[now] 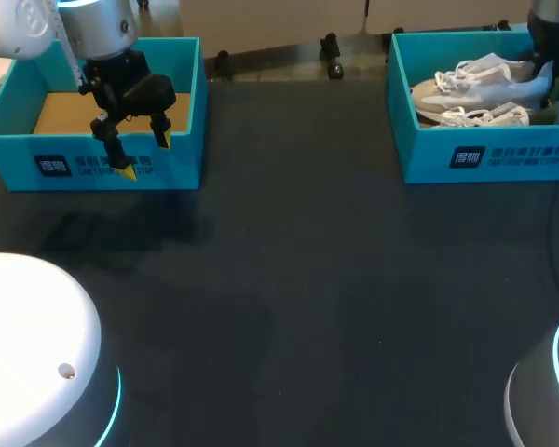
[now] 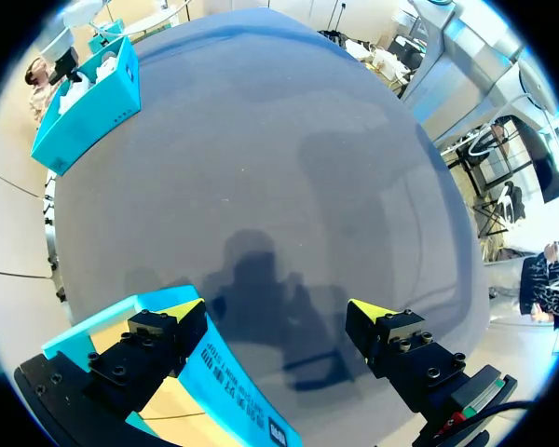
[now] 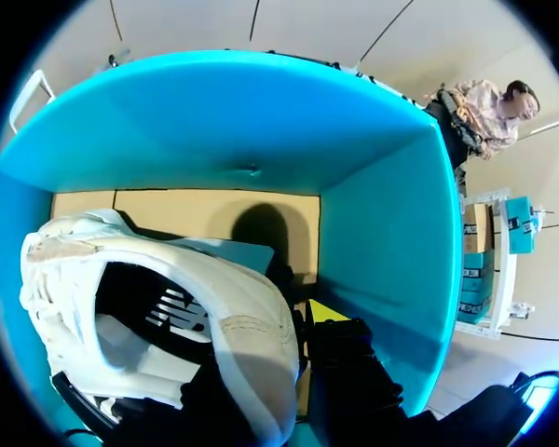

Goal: Take the shoe out of the shoebox, open the shoe tongue, remove and reinsert the insole, then place the shoe into the shoebox

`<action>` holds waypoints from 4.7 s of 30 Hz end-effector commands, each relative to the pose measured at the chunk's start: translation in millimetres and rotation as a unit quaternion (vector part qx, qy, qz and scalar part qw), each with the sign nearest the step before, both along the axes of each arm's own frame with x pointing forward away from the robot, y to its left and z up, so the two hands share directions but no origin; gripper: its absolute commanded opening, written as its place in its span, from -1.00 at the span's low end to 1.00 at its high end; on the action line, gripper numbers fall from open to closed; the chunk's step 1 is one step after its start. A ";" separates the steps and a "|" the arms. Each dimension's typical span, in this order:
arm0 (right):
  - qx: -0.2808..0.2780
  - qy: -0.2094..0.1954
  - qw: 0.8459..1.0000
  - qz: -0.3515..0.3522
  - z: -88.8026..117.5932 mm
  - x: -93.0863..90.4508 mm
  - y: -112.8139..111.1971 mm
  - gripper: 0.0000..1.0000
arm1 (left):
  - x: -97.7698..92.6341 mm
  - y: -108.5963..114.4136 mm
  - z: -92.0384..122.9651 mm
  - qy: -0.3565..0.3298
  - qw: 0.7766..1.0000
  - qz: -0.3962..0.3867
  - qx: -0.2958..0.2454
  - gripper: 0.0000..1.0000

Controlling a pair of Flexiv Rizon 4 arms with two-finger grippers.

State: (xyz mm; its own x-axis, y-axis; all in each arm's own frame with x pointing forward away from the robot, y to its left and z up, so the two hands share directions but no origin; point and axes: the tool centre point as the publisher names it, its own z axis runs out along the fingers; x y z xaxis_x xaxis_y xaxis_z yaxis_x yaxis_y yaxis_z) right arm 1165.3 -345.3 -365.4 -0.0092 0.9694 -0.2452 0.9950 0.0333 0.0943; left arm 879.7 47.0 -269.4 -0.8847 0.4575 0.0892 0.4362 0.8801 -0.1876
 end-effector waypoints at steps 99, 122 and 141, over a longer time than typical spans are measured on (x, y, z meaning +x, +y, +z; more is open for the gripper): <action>0.071 -0.002 0.997 0.000 101.2 -27.9 66.7 1.00 | 0.1 0.1 0.3 0.000 1.000 0.000 0.001 1.00; 0.115 0.000 0.993 -0.006 132.4 -71.7 106.3 1.00 | 0.1 0.1 0.3 0.000 1.000 0.000 0.001 1.00; 0.134 0.044 0.986 -0.094 146.7 -152.5 148.8 1.00 | 2.5 1.7 14.9 -0.002 1.000 0.031 -0.004 1.00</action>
State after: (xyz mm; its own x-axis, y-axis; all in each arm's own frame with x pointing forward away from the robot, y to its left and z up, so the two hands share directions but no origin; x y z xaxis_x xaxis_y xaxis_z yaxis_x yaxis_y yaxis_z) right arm 1035.2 -203.4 -219.6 0.1622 0.9866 0.0165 0.9855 -0.1611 -0.0537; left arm 881.5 46.0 -267.1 -0.8957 0.4364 0.0860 0.4151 0.8896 -0.1907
